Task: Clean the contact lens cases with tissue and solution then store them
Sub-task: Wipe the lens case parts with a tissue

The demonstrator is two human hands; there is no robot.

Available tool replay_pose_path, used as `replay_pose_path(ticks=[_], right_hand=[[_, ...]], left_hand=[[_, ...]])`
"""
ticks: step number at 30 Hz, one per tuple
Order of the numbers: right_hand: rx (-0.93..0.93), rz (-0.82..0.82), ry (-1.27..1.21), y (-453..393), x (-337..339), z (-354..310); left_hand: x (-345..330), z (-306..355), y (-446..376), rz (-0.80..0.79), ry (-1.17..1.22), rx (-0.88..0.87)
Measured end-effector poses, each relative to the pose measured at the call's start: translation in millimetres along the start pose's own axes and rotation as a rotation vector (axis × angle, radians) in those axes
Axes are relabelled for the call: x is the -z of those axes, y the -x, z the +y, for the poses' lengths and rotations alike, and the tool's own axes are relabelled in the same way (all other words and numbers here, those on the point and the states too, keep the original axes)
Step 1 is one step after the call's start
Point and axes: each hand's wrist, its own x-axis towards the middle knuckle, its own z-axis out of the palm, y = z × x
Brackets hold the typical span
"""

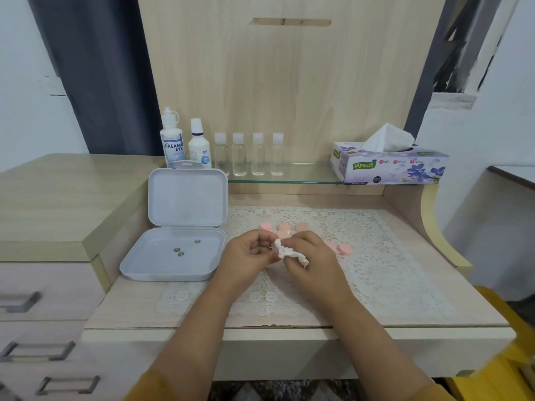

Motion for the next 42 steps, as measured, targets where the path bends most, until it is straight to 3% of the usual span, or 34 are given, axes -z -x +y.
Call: replay_pose_path(ticks=[3,10,19,26,30,32,37,39,42], right_hand=[[0.017,-0.044,0.008,0,-1,0],[-0.014,0.018,0.023,-2,0,3],[-0.011,-0.08,0.12,1,-3,-7],[-0.063,-0.137,0.2,-2,0,-11],[-0.11,-0.189,0.126,-3,2,-5],[-0.082,-0.145,0.05,-3,3,-4],[-0.073,0.174,-0.086,0,3,1],[-0.082,0.182,-0.089,-1,2,4],[0.003,0.063,0.021,-1,-1,8]], left_hand=[[1,-1,-1,0.013,0.001,0.005],[1,-2,0,-0.023,-0.03,0.046],[0,0,-1,0.078,-0.091,0.038],[0,-2,1,0.092,-0.168,0.017],[-2,1,4,0.06,-0.157,0.023],[-2,3,4,0.071,-0.111,0.012],[-1,1,0,0.109,-0.032,-0.001],[-1,1,1,0.108,-0.031,0.003],[-2,2,2,0.089,-0.006,-0.019]])
